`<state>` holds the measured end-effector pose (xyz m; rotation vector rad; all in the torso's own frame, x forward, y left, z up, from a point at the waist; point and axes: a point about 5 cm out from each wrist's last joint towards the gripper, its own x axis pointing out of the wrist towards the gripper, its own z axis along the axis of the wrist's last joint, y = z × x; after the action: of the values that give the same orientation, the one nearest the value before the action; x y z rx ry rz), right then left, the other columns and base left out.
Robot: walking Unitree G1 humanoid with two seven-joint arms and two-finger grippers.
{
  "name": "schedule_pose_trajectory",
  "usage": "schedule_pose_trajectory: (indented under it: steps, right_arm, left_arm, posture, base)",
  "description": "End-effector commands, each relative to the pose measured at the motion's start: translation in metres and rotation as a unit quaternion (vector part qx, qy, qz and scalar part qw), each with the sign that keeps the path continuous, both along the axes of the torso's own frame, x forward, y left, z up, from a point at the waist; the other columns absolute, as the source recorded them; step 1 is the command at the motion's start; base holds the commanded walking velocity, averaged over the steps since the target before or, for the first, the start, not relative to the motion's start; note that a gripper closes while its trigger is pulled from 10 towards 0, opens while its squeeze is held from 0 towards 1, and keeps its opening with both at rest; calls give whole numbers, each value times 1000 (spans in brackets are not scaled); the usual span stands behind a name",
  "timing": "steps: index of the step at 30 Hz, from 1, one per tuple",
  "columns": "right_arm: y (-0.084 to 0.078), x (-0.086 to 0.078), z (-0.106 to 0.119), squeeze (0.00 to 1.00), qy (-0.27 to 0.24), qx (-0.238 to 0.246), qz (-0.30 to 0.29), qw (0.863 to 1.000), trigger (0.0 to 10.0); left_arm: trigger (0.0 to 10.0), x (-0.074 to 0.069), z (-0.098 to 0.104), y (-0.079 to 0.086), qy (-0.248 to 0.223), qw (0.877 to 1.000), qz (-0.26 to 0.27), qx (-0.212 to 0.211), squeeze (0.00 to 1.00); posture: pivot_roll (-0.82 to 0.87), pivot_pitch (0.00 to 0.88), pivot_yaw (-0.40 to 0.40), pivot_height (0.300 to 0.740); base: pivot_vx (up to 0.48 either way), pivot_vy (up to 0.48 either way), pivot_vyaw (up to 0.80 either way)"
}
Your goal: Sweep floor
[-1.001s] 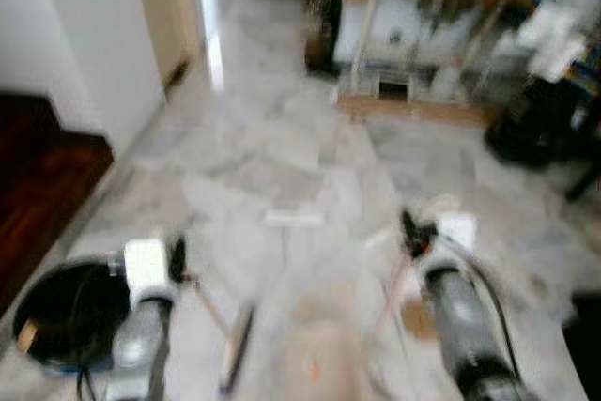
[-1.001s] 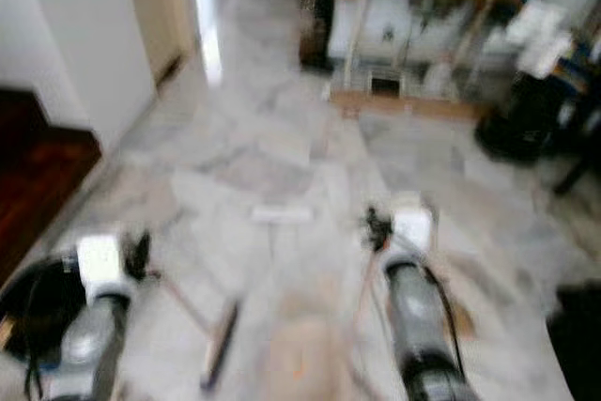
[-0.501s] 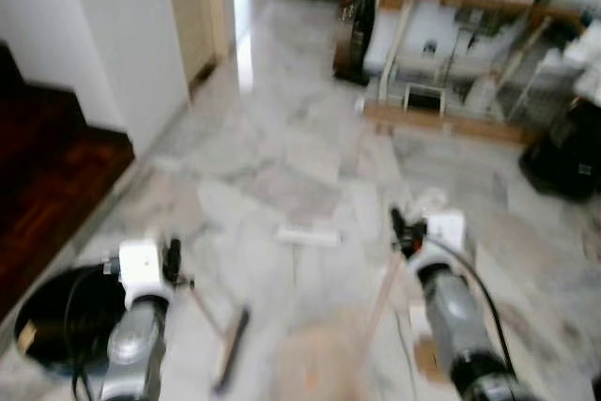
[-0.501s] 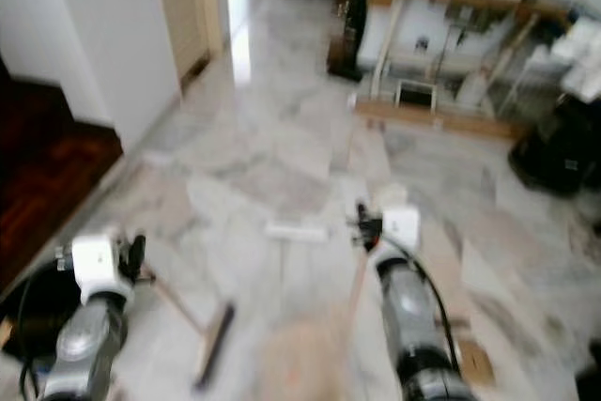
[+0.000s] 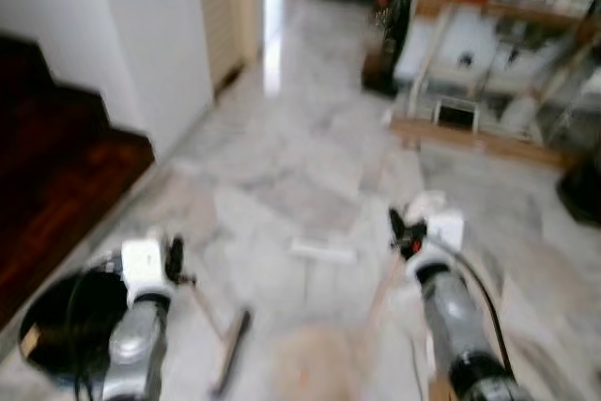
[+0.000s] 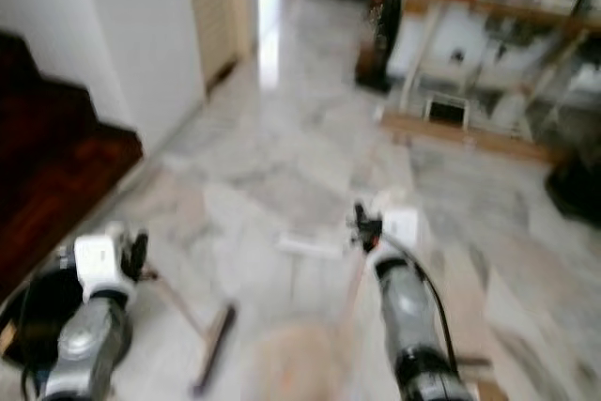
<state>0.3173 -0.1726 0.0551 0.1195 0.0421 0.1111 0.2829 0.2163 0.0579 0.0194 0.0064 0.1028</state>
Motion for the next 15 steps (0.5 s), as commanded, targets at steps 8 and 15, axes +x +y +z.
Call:
schedule_pose_trajectory:
  steps: [8,15]
  right_arm:
    - [-9,2,7,0,-14,-9,-8,1000,10000]
    - [-9,2,6,0,-13,-2,-8,1000,10000]
  left_arm:
    - [10000,4,7,-8,-16,1000,-11,-8,0]
    - [10000,5,9,-10,-19,1000,-12,-9,0]
  posture:
    - [47,0,-31,740]
    - [43,0,-32,740]
  base:
    - [334,0,0]
    - [332,0,0]
